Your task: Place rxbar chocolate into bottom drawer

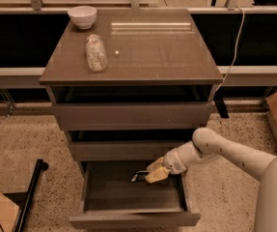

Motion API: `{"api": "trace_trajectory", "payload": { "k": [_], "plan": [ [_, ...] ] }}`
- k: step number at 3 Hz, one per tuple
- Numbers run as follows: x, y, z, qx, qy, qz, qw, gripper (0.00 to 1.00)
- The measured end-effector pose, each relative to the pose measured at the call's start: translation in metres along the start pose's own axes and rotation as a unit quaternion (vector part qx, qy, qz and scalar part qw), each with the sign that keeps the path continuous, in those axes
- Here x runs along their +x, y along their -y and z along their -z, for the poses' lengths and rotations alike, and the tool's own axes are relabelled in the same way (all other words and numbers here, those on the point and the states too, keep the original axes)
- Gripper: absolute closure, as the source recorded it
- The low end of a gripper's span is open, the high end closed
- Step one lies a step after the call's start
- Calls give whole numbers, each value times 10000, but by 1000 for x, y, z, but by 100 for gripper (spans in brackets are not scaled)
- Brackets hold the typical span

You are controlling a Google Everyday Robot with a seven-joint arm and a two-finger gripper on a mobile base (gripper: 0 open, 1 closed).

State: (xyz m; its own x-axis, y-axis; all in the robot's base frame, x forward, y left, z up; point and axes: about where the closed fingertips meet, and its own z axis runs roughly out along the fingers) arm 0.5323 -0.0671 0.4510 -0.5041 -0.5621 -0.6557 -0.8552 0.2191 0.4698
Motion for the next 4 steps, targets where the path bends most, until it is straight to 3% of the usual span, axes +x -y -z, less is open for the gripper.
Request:
{"api": "trace_trajectory", "payload": {
  "k": [2, 3, 4],
  "plan": [
    [4, 0, -9, 109, -235, 12, 9997, 100],
    [15, 15, -30, 364, -396, 286, 9981, 100],
    [27, 45, -46, 596, -353, 416, 9967, 100]
  ]
}}
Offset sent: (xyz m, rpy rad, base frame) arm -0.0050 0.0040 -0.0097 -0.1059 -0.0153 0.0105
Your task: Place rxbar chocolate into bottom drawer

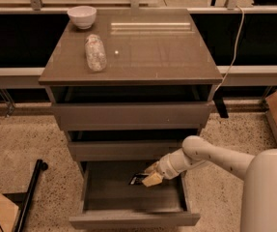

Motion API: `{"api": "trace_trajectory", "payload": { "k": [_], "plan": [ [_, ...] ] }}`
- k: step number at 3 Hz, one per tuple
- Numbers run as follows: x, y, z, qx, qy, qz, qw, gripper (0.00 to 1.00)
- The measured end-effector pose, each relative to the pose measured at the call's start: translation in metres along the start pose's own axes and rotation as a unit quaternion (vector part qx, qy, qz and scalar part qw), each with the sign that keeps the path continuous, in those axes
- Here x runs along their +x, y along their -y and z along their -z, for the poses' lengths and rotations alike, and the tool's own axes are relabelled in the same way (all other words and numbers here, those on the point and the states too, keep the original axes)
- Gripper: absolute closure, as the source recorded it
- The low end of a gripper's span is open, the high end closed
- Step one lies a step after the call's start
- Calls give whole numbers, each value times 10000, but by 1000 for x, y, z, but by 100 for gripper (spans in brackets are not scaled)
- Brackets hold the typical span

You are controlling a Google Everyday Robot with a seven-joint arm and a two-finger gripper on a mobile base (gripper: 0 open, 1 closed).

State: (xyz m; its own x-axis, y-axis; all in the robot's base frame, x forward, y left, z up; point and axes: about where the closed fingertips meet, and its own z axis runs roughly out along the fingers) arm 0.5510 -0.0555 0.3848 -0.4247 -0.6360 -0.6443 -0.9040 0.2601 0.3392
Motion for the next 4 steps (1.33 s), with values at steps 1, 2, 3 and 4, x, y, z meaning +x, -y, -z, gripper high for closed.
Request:
{"api": "trace_trajectory", "payload": {
  "k": [1, 2, 3, 4],
  "plan": [
    [13, 27, -14, 149, 247, -36, 9996, 100],
    [65, 72, -38, 54, 1000, -607, 9931, 100],
    [57, 70, -39, 148, 823, -428, 9956, 100],
    [64, 67, -58, 188, 508, -390, 9978, 100]
  ]
}}
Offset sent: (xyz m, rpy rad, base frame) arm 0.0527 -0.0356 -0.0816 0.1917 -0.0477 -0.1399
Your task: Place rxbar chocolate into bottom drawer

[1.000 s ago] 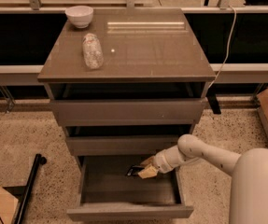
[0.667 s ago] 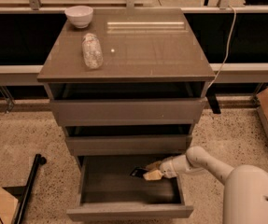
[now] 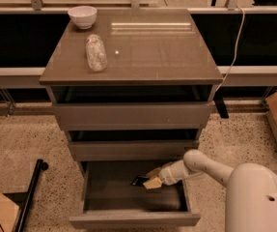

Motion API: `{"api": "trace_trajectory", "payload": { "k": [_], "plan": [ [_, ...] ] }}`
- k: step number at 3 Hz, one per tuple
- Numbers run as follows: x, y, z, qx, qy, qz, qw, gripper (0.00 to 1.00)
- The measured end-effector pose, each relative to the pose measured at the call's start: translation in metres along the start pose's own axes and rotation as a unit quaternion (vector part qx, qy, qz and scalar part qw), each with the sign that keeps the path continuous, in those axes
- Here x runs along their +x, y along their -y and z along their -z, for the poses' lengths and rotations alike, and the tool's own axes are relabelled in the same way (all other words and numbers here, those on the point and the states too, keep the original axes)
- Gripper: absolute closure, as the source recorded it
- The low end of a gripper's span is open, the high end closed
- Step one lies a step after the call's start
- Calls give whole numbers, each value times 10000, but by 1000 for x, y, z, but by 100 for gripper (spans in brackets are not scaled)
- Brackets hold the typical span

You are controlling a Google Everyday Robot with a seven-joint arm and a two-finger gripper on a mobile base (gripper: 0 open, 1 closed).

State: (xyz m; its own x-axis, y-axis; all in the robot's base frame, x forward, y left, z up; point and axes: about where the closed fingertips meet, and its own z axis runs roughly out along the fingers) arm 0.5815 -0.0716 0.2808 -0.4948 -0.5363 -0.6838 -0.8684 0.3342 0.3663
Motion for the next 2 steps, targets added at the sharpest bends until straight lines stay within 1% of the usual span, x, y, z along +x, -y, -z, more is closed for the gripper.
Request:
{"api": "trace_trajectory", "payload": {
  "k": [1, 2],
  "plan": [
    [22, 1, -26, -154, -334, -192, 9991, 82],
    [40, 0, -50, -376, -495, -397, 9973, 58]
  ]
}}
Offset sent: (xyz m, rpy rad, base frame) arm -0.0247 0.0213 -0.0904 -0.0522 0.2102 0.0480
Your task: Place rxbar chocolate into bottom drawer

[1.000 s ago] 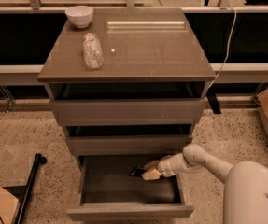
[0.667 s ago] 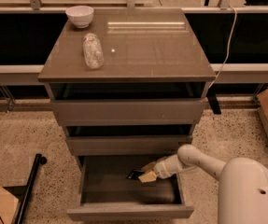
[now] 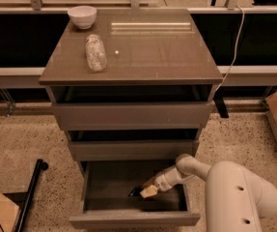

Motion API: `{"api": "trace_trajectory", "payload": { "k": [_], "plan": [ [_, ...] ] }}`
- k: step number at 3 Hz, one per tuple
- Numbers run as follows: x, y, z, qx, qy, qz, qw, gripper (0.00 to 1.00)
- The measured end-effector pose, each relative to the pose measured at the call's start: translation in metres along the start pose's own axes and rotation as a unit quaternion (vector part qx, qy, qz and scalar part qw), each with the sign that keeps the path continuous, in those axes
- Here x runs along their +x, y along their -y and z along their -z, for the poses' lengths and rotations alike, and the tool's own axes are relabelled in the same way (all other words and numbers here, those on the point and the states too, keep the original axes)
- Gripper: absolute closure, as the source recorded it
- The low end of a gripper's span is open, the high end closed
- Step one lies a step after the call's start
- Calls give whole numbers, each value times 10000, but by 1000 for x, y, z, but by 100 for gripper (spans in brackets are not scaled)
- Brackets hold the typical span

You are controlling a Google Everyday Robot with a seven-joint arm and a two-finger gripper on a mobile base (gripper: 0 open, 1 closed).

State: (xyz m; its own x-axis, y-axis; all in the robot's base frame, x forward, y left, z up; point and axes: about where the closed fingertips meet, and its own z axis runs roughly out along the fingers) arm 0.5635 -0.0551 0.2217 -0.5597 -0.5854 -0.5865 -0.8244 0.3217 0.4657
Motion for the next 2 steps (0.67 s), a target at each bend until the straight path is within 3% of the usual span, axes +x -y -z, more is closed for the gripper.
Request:
{"api": "trace_trajectory", "payload": {
  "k": [1, 2],
  "plan": [
    [12, 0, -23, -221, -73, -131, 9996, 28],
    [12, -2, -25, -235, -77, -128, 9996, 3]
  ]
}}
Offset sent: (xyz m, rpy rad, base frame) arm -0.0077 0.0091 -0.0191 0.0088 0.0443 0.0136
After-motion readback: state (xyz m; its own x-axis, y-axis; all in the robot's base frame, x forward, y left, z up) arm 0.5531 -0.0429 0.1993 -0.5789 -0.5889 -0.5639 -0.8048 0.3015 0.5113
